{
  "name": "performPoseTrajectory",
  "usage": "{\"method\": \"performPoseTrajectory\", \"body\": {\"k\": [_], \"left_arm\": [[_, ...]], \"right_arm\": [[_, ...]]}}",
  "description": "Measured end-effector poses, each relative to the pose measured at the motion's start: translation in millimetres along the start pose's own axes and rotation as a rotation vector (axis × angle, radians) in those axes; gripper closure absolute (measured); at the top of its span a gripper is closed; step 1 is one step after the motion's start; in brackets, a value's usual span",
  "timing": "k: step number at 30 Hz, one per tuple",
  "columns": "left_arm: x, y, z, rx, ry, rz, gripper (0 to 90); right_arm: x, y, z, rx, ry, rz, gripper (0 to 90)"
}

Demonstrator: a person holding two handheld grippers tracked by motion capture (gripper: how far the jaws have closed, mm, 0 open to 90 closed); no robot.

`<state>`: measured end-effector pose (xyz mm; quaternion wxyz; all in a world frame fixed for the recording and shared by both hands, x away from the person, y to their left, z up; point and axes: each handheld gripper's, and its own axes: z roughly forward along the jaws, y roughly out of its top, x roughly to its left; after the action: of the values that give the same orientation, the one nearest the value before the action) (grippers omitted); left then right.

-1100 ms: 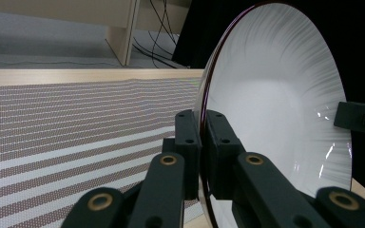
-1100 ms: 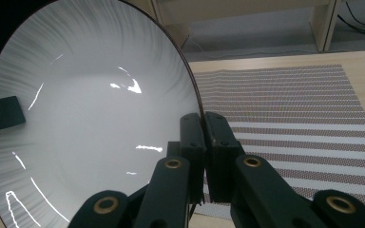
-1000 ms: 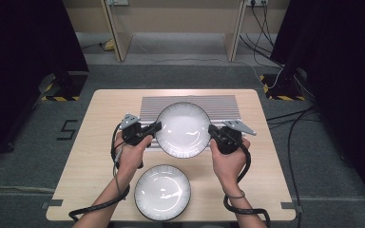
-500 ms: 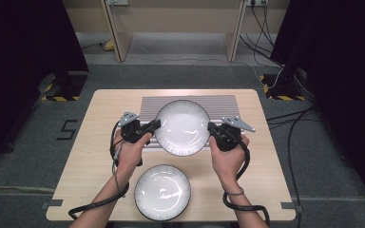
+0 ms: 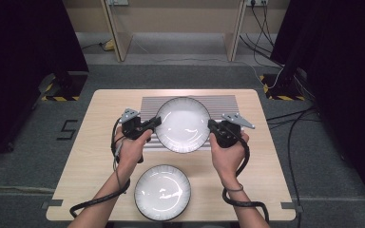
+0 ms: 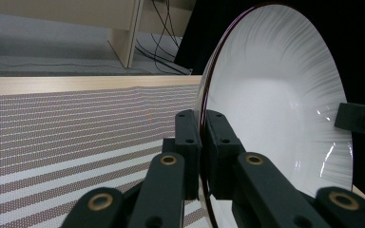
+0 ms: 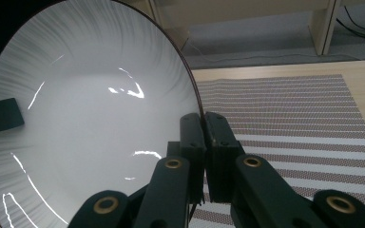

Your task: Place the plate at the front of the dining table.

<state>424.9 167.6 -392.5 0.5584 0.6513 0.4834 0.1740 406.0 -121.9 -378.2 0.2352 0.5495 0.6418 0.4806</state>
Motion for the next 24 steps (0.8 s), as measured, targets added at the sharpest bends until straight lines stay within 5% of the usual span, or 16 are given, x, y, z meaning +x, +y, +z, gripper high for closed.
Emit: {"method": "performPoseTrajectory", "body": {"k": [24], "left_arm": [[-0.2,5.6,10.5,0.011,0.012,0.0,84.7]], "right_arm": [[-6.9,3.8,8.4,0.002,-0.009,0.026,87.4]]}}
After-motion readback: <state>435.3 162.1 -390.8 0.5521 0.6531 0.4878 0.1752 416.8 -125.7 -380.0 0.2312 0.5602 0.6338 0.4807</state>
